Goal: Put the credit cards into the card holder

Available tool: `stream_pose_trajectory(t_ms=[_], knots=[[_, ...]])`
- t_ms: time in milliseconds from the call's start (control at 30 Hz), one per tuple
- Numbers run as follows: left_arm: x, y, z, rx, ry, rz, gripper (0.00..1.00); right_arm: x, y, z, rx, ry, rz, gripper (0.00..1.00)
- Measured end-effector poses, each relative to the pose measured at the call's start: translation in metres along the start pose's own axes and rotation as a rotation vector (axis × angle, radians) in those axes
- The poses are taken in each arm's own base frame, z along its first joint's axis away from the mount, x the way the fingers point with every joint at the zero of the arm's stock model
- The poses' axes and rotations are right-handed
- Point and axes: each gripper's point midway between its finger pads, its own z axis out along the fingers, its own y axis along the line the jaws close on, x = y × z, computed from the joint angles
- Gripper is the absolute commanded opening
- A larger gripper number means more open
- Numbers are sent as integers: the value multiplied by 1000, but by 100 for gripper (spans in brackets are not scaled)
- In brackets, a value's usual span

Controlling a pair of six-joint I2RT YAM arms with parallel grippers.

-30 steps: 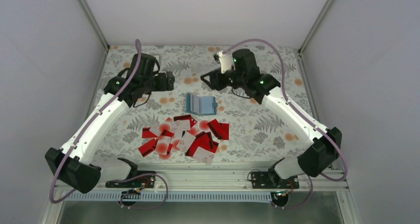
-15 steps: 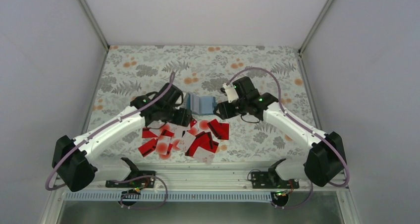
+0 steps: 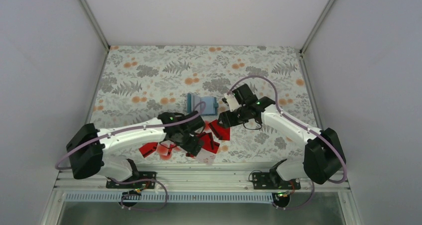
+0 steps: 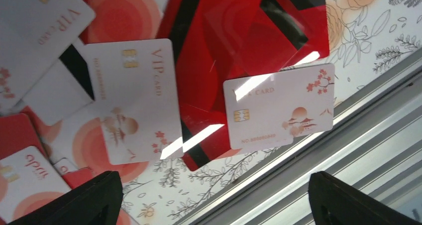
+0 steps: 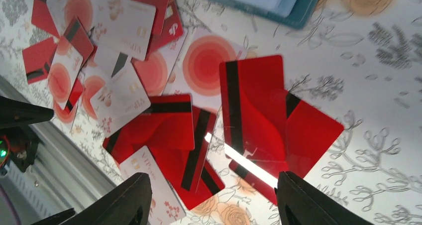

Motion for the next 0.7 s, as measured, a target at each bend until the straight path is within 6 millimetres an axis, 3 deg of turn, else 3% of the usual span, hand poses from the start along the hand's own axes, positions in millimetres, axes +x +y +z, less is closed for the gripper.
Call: stream_pose_trajectory(t_ms=[267, 467, 700], knots=[[1, -11, 1, 27, -30, -16, 57, 29, 16, 9, -138, 96, 36, 64], [-2, -20, 1, 91, -44, -35, 45, 57, 28, 10, -244, 171, 194, 69], [-20, -20, 6, 184, -27, -78, 40, 82, 43, -1, -362, 163, 430, 70]])
